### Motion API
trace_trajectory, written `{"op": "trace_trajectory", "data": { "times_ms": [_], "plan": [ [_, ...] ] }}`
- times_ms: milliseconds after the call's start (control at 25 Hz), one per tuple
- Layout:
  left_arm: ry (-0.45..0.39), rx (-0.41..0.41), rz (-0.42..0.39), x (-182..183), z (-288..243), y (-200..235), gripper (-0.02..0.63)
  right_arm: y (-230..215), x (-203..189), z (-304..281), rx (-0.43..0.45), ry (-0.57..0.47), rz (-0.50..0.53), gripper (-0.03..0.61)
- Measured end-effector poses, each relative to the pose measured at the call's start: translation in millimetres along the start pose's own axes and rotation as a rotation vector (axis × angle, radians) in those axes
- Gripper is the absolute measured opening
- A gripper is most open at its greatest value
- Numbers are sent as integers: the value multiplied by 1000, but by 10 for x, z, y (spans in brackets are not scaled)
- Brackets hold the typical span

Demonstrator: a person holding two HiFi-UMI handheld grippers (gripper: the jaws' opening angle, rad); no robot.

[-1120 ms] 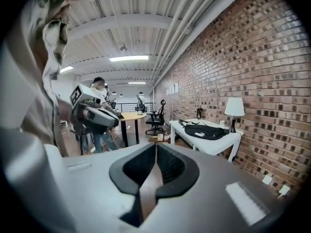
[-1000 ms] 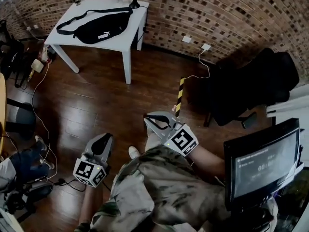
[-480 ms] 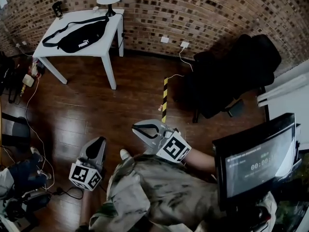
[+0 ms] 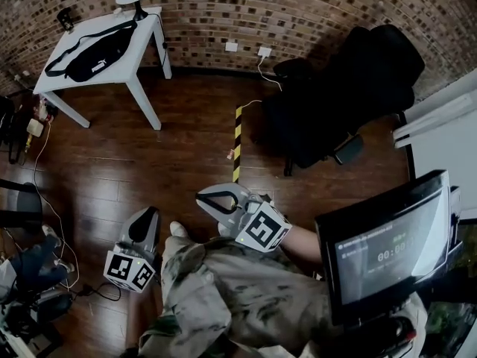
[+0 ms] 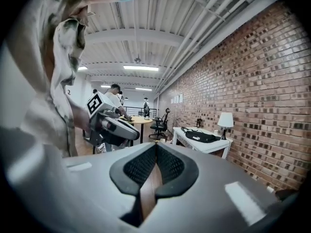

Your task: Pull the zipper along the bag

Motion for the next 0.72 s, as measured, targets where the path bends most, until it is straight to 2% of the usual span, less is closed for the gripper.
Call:
{"op": "trace_trajectory", "data": {
  "times_ms": [160,320,520,720],
  "plan": [
    [26,-3,23,-162,-99,-304,35,22,-168,271,7,6,-25,9],
    [52,-1,0,-199,-187,-441,35,-27,-274,416,7,2,-44,8],
    [56,26,-9,-165,-224,-375,35,-90,-326,376,24,-13,-52,8],
    [58,32,2,-172,-277,-117,35,-228,-310,135,39,-14,-41,8]
  ]
}}
Point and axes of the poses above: the fingertips, and each gripper's own axes: z backward along the fingers, y to its left, x out of its top, the point moved 3 cm from there along z, backward along the fingers, and after that the axes turned 7 degrees about x, right-handed, at the moved point
